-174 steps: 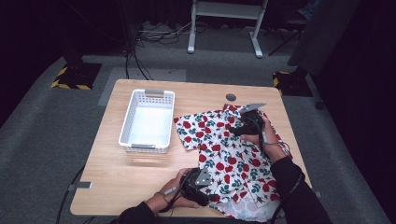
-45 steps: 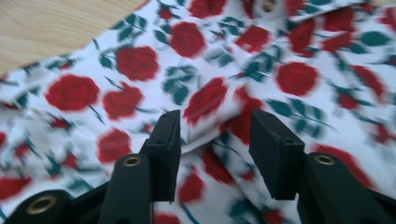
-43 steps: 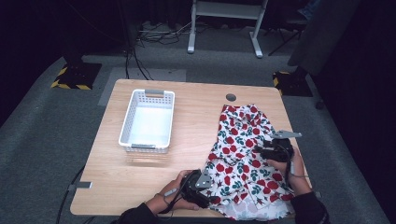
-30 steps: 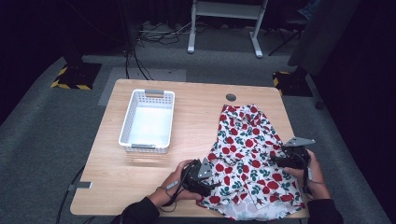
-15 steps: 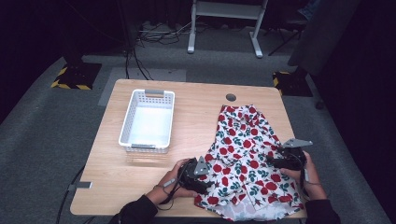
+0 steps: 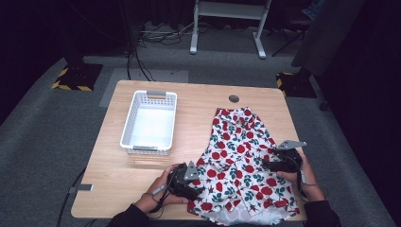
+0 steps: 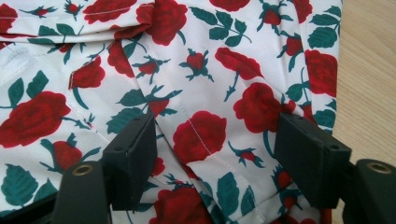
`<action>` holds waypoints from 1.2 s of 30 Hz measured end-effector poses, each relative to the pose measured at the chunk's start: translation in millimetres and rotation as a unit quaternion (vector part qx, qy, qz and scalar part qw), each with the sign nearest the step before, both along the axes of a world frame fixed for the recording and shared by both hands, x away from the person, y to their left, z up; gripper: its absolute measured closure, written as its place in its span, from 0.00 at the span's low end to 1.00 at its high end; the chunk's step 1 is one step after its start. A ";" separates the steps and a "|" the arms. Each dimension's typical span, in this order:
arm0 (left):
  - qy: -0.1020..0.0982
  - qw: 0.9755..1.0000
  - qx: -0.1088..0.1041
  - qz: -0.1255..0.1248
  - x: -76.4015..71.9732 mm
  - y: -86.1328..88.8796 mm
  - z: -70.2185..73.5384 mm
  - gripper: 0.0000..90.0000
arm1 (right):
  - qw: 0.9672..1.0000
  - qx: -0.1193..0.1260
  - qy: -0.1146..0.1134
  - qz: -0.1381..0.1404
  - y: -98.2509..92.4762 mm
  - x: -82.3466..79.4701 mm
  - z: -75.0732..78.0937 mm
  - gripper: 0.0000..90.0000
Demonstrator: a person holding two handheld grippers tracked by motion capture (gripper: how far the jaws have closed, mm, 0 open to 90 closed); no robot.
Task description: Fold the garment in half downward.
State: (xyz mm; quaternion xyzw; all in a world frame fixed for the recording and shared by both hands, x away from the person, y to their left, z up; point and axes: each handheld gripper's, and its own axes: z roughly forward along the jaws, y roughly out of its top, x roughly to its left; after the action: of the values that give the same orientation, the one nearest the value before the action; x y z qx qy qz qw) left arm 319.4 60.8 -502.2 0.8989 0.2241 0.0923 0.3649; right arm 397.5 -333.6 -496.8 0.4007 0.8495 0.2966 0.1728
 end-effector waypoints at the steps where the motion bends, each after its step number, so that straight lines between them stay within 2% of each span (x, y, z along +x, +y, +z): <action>1: 0.002 1.000 -0.006 0.003 1.2 -0.5 2.3 0.28 | 1.000 -0.004 0.000 0.000 0.9 -0.1 0.6 0.33; 4: -0.004 1.000 -0.019 0.011 4.3 -4.6 10.2 0.27 | 1.000 -0.018 0.000 0.003 2.8 -1.0 2.6 0.34; 8: -0.019 1.000 -0.017 0.013 14.2 -17.9 21.6 0.27 | 0.999 -0.037 -0.003 0.008 5.8 -1.1 6.9 0.35; 13: -0.039 0.999 -0.016 0.030 38.5 -41.1 34.8 0.29 | 1.000 -0.026 -0.012 0.008 7.3 5.9 20.7 0.37; 15: -0.042 0.998 -0.020 0.031 49.7 -48.8 39.3 0.29 | 0.999 -0.030 -0.020 0.006 8.3 12.5 27.5 0.37; 16: -0.043 0.998 -0.015 0.037 56.4 -53.4 41.0 0.29 | 0.999 -0.034 -0.024 0.007 9.3 16.4 30.2 0.37; 18: -0.042 0.998 -0.007 0.046 70.6 -62.4 42.8 0.28 | 0.999 -0.029 -0.027 0.006 11.8 25.6 35.1 0.37; 20: -0.029 0.998 -0.010 0.054 84.2 -70.4 42.4 0.29 | 0.999 -0.016 -0.036 0.002 15.2 35.5 39.9 0.38; 22: -0.027 0.998 0.003 0.062 95.6 -77.3 40.7 0.29 | 0.999 -0.006 -0.043 0.001 20.5 45.3 44.4 0.39; 23: -0.027 0.998 0.003 0.062 95.6 -77.3 40.7 0.29 | 0.999 -0.007 -0.044 -0.001 22.7 49.5 45.7 0.39; 24: -0.025 0.997 0.013 0.076 110.6 -83.5 37.4 0.29 | 0.999 -0.014 -0.047 -0.004 26.8 56.9 47.3 0.39; 25: -0.019 0.996 0.012 0.086 118.0 -85.4 35.8 0.29 | 0.999 -0.016 -0.047 -0.006 29.9 63.0 48.1 0.39; 32: -0.006 0.990 0.019 0.139 157.5 -93.2 32.8 0.30 | 0.998 -0.047 -0.024 -0.025 42.1 105.6 40.2 0.38; 34: 0.003 0.989 0.008 0.146 166.0 -95.0 33.2 0.30 | 0.998 -0.043 -0.016 -0.032 42.4 112.7 37.6 0.38; 36: 0.003 0.988 0.013 0.153 173.9 -97.8 31.5 0.30 | 0.999 -0.036 -0.009 -0.039 42.3 119.2 34.8 0.37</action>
State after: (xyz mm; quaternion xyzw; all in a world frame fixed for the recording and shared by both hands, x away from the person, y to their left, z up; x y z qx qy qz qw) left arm 493.3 -37.0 -470.7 0.8593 0.3585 0.1470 0.3338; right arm 516.6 -291.4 -462.0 0.4244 0.8417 0.2624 0.2063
